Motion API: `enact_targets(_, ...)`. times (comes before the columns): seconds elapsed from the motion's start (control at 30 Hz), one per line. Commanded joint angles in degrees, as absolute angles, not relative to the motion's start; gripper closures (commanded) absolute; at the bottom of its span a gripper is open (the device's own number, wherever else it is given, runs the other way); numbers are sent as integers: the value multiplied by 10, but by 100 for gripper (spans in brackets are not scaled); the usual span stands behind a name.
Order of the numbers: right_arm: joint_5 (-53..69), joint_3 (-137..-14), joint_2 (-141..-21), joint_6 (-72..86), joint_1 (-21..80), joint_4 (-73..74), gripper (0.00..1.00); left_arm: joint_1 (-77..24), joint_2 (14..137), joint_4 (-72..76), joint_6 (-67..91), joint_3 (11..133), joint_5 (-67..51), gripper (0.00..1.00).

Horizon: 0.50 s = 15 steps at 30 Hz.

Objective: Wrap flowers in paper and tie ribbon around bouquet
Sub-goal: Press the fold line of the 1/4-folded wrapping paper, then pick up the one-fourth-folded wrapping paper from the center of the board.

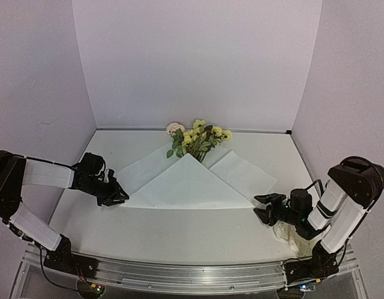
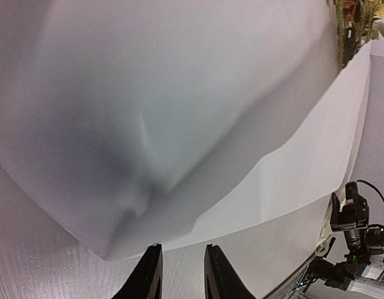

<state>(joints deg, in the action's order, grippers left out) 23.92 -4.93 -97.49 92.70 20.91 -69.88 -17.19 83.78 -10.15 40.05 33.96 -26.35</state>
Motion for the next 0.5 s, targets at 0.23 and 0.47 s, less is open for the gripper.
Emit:
enact_targets(0.23,93,-129,-838,743,315,-227,41,-281,847,-140,371,523,-274,74)
enact_targets(0.47,28,-157,-808,727,341,-141,40,-357,1008,-66,377,649,-325,80)
